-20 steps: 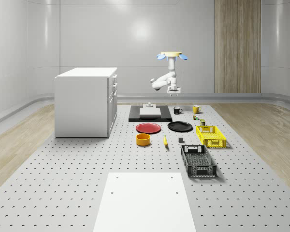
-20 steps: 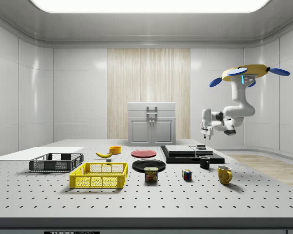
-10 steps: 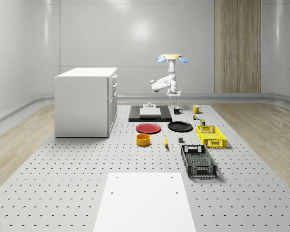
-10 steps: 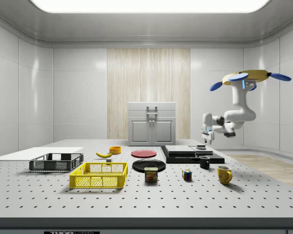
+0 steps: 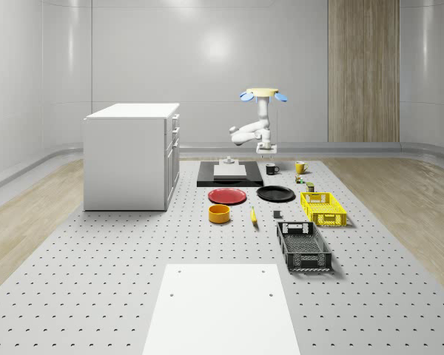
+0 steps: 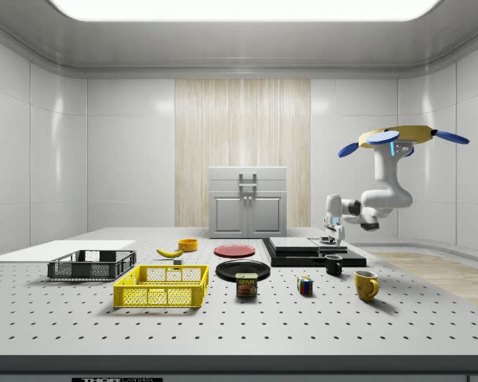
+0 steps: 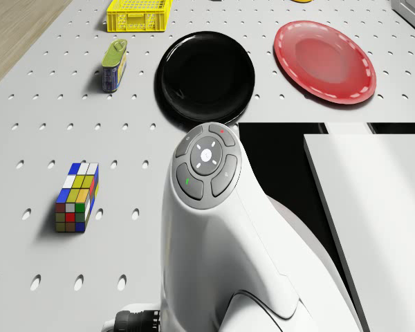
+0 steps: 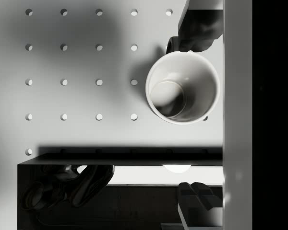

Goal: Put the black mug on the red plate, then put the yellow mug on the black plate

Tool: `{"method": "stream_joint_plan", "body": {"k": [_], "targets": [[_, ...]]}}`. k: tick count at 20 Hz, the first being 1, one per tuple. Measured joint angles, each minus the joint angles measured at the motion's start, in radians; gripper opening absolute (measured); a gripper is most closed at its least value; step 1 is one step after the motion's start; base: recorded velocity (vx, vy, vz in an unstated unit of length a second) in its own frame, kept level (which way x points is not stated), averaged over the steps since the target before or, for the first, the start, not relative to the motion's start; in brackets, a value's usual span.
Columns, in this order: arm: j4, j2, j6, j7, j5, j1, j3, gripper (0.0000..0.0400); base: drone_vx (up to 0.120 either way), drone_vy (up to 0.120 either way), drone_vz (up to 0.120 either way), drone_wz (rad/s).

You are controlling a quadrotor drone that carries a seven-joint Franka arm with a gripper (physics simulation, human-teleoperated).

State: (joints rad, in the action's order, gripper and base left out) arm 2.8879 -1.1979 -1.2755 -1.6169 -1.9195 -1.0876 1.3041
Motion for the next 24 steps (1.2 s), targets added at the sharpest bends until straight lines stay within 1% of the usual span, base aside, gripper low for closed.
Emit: {"method": "stream_joint_plan", "body": {"k": [5,8,16,24], "targets": [[-0.002,-0.023,-0.021,-0.007,0.012,-0.007,0.007,0.0400,0.008,0.000,-0.112,0.000],[-0.003,-0.038,-0.037,-0.009,0.012,-0.010,0.004,0.0400,0.000,0.000,0.000,0.000],[-0.017,-0.086,-0.104,-0.005,-0.041,-0.010,-0.063,0.0400,0.000,0.000,0.000,0.000],[-0.030,-0.118,-0.150,-0.001,-0.073,-0.012,-0.104,0.0400,0.000,0.000,0.000,0.000]]}}
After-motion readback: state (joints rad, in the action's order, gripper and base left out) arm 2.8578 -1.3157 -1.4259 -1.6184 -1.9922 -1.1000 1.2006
